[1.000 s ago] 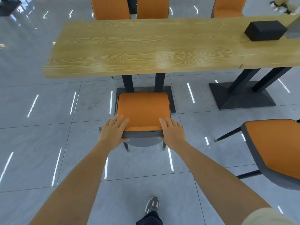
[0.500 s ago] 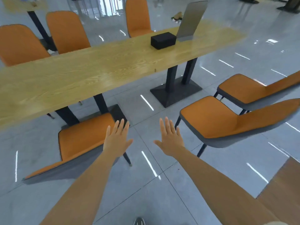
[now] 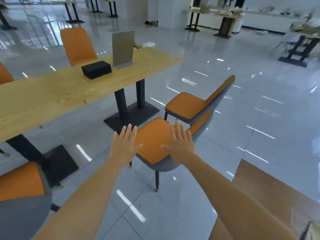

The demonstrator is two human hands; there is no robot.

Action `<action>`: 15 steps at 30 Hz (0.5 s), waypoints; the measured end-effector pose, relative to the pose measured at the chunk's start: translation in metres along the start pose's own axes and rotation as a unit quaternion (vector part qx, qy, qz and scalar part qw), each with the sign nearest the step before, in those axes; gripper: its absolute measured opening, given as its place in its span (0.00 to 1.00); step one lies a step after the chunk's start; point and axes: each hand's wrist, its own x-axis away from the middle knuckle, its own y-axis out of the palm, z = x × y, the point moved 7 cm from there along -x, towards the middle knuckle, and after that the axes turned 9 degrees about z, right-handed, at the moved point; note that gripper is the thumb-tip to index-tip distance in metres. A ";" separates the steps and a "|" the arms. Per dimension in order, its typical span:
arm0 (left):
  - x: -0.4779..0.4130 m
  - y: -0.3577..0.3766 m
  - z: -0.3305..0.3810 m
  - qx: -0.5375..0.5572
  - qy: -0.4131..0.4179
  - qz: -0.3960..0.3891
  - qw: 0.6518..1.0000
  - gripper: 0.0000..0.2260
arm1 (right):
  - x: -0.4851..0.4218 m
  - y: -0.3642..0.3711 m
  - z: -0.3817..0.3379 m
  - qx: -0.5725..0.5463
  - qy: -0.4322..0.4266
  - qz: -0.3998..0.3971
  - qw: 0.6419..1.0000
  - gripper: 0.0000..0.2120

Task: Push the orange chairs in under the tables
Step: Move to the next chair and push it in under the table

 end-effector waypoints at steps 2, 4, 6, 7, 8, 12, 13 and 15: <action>-0.030 -0.001 0.027 0.000 0.009 0.004 1.000 0.32 | -0.015 -0.008 0.037 0.007 0.010 0.007 1.000 0.39; -0.059 0.000 0.048 0.002 0.016 0.007 1.000 0.32 | -0.033 -0.014 0.073 0.002 0.025 0.009 1.000 0.38; -0.089 0.005 0.066 0.003 0.024 0.008 1.000 0.32 | -0.054 -0.016 0.106 0.001 0.043 0.005 0.999 0.38; -0.105 0.008 0.075 0.001 0.026 0.010 1.000 0.32 | -0.065 -0.015 0.121 0.005 0.048 0.003 0.999 0.38; -0.120 0.012 0.082 0.000 0.026 0.012 1.000 0.32 | -0.077 -0.015 0.135 0.010 0.051 0.001 0.999 0.38; -0.185 0.033 0.108 0.005 0.021 0.014 1.000 0.31 | -0.132 -0.006 0.181 0.015 0.044 -0.009 0.999 0.38; -0.201 0.038 0.112 0.007 0.018 0.011 1.000 0.31 | -0.148 -0.003 0.189 0.015 0.038 -0.013 0.999 0.38; -0.232 0.048 0.119 0.007 0.009 0.005 1.000 0.31 | -0.180 0.003 0.202 0.023 0.018 -0.019 0.999 0.38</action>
